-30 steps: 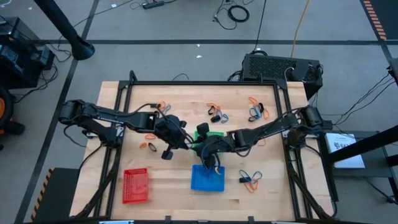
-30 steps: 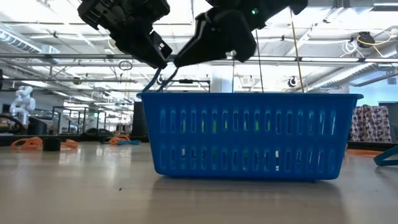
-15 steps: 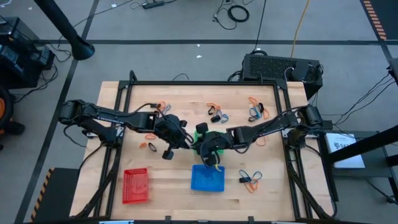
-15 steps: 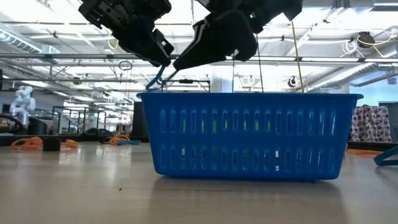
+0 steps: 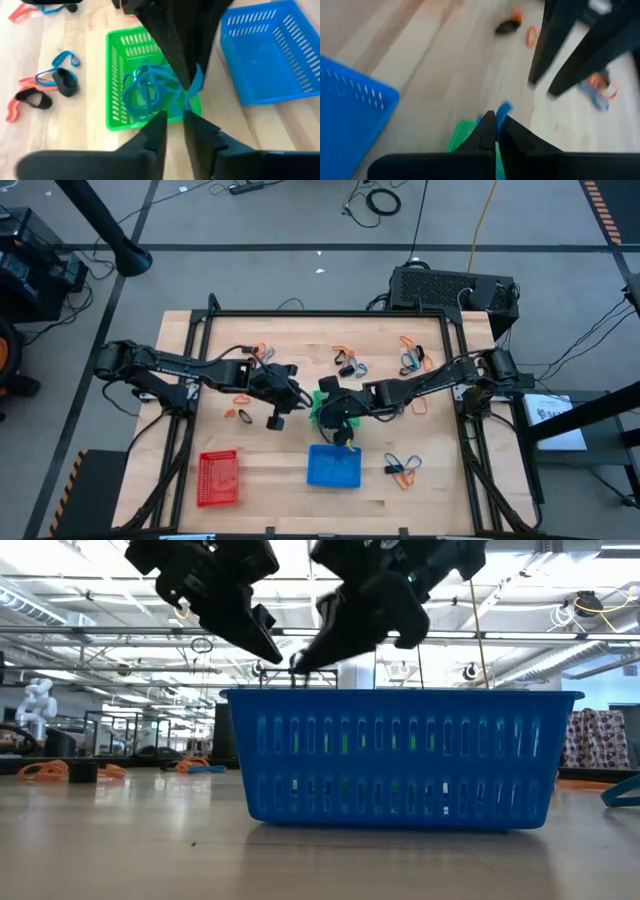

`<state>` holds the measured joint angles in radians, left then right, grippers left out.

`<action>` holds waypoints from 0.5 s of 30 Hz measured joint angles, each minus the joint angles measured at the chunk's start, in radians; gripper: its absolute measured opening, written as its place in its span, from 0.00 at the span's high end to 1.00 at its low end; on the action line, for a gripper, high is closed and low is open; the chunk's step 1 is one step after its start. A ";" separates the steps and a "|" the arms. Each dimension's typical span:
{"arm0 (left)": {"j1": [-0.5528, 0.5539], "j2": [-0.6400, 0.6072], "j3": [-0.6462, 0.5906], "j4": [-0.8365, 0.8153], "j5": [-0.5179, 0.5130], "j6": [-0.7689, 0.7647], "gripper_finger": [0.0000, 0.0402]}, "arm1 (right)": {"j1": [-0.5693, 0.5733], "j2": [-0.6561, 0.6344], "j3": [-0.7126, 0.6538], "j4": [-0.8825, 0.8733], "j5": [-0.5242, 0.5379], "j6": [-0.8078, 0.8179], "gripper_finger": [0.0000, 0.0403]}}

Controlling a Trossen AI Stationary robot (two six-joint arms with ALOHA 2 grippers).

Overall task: Sort rubber bands into baskets
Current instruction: Put the blue rubberband into the green bin

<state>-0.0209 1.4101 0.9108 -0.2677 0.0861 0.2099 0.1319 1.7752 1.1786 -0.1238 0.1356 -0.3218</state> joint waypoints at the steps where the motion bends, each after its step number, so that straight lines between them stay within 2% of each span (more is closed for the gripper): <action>1: 0.000 0.000 0.000 -0.014 -0.011 0.005 0.76 | -0.006 0.000 0.000 -0.023 0.000 0.016 1.00; 6: 0.004 0.000 0.009 -0.241 -0.119 -0.046 0.66 | -0.036 0.000 0.001 -0.168 0.001 0.173 1.00; 11: 0.006 0.000 0.014 -0.512 -0.171 -0.138 0.64 | -0.053 0.000 0.001 -0.331 -0.003 0.291 1.00; 15: 0.006 0.000 0.014 -0.619 -0.190 -0.206 0.64 | -0.061 0.000 0.001 -0.416 -0.003 0.385 1.00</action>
<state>-0.0151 1.4097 0.9245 -0.8869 -0.1038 0.0039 0.0708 1.7752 1.1797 -0.5402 0.1322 0.0628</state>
